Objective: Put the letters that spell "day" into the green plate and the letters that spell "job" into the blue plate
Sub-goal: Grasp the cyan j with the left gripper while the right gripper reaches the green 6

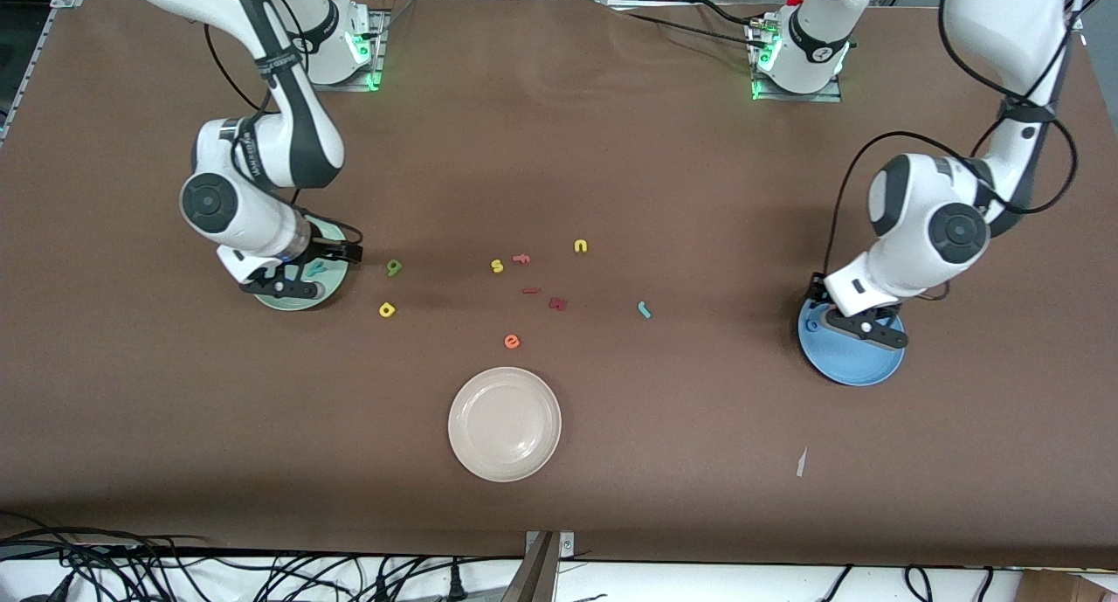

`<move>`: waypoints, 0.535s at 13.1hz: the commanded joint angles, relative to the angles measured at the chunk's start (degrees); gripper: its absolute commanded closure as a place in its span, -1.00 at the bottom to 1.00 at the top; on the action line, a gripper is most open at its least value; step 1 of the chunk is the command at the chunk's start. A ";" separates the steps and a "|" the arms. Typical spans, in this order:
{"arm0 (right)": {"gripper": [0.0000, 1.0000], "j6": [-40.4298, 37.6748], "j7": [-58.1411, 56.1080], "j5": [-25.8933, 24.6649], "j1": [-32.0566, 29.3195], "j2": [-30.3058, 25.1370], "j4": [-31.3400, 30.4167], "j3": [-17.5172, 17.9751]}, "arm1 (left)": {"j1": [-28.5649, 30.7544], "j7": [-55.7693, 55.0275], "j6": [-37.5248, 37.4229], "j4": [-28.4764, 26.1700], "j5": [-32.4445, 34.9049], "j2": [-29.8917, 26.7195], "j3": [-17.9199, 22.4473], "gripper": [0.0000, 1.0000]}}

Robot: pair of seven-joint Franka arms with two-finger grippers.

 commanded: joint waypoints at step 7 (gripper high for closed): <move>-0.99 8.87 7.93 4.30 0.56 4.00 -0.20 5.80 | -20.63 -36.97 4.87 12.41 -4.28 11.84 0.53 -0.22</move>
